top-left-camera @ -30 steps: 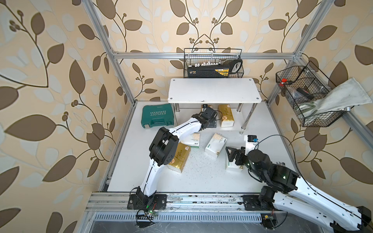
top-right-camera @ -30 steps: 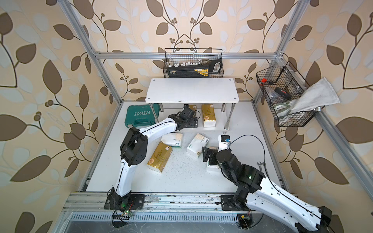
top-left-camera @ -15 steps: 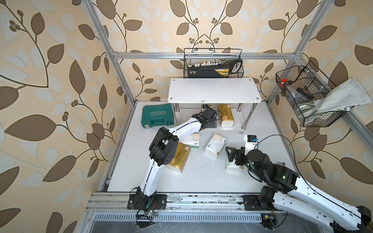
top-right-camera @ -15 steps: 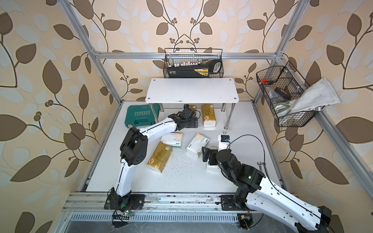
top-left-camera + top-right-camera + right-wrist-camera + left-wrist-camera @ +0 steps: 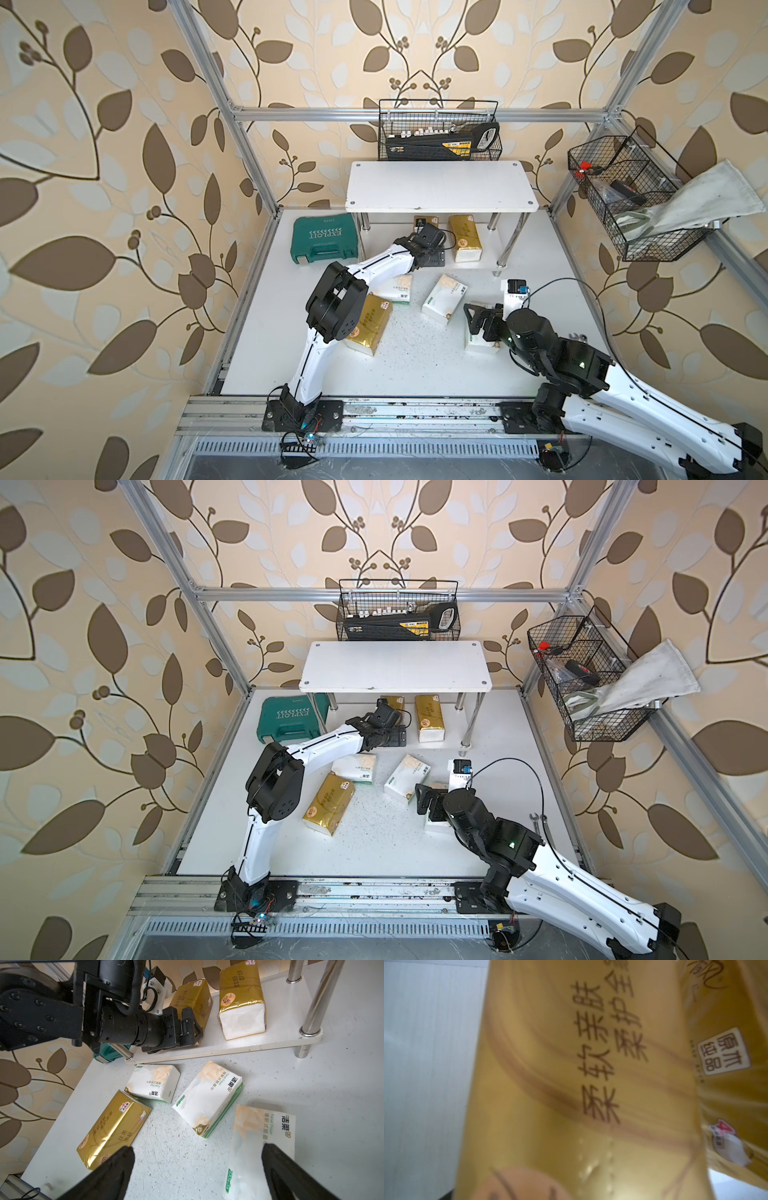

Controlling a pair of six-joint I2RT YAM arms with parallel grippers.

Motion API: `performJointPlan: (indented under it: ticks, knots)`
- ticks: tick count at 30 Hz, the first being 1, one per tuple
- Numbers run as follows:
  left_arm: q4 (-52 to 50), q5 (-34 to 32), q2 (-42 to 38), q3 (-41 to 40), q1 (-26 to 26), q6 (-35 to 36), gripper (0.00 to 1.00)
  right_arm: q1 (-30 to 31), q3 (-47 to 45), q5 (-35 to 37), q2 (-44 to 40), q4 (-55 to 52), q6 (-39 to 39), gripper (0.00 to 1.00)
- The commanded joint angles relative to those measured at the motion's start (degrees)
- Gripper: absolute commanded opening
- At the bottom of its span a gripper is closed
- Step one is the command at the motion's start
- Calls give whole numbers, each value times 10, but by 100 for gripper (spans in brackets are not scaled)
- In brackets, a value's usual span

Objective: Place the tissue boxes on the shelf by color
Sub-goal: Place a box of tissues on the shelf.

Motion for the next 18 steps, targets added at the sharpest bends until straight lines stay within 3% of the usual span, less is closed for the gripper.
performJointPlan:
  ticks: [1, 18]
  knots:
    - [20, 11, -53, -7, -1, -4, 99, -3, -10, -2, 2, -1, 6, 99]
    - [38, 24, -72, -34, -2, -3, 99, -4, -12, -4, 10, 4, 8, 99]
